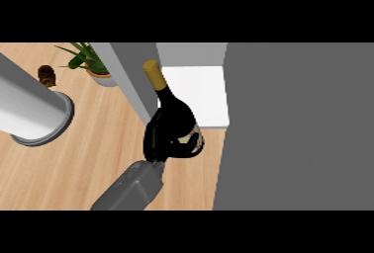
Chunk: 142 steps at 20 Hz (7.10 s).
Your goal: Pick up the wine, place it into the cabinet and close the cabinet
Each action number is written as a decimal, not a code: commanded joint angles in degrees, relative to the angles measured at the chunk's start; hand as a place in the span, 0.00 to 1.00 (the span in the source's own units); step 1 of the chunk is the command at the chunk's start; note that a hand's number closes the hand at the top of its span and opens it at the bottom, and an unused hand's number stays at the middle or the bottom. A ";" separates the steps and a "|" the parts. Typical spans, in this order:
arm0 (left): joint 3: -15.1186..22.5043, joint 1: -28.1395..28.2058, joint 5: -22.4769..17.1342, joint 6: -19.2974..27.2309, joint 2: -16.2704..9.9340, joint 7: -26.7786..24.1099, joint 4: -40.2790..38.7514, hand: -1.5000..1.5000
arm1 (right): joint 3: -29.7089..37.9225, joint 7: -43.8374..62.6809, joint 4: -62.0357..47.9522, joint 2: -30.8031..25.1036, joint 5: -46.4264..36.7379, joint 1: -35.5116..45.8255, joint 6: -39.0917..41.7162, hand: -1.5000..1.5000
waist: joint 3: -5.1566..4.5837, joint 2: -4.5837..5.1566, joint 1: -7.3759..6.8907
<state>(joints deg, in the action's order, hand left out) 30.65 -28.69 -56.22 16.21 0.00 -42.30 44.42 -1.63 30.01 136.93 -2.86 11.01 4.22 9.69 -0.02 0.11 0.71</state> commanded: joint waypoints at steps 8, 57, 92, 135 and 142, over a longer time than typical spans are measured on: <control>-2.54 -9.15 -7.76 1.19 0.00 2.00 -6.72 1.00 | 0.48 -1.96 -0.48 -0.07 0.10 -1.55 0.47 0.00 | 0.00 0.03 0.16; 4.81 -25.43 -24.42 7.19 0.00 1.10 -20.21 1.00 | -3.55 -6.59 -6.55 1.34 0.81 2.08 2.87 0.00 | -0.06 1.71 7.66; 16.15 -31.07 -32.20 14.60 -0.02 -8.42 -20.28 0.00 | -2.19 -5.04 -6.14 0.93 0.67 3.31 1.56 0.00 | -0.04 1.30 5.22; 23.85 -2.51 -11.02 14.22 -16.39 -5.01 25.59 0.00 | 0.88 -4.64 -2.77 -0.81 -0.80 -0.76 0.41 0.00 | 0.05 -0.24 -1.15; 25.97 7.49 -5.52 16.47 -25.44 -3.74 44.18 0.00 | 1.46 0.09 1.05 -4.43 6.01 -1.47 4.04 1.00 | 0.06 -0.43 -1.52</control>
<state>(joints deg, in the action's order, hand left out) 54.83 -26.98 -64.21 32.68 -20.16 -45.91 79.60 -1.10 28.72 136.92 -4.75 12.72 3.26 10.72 0.04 -0.23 -0.44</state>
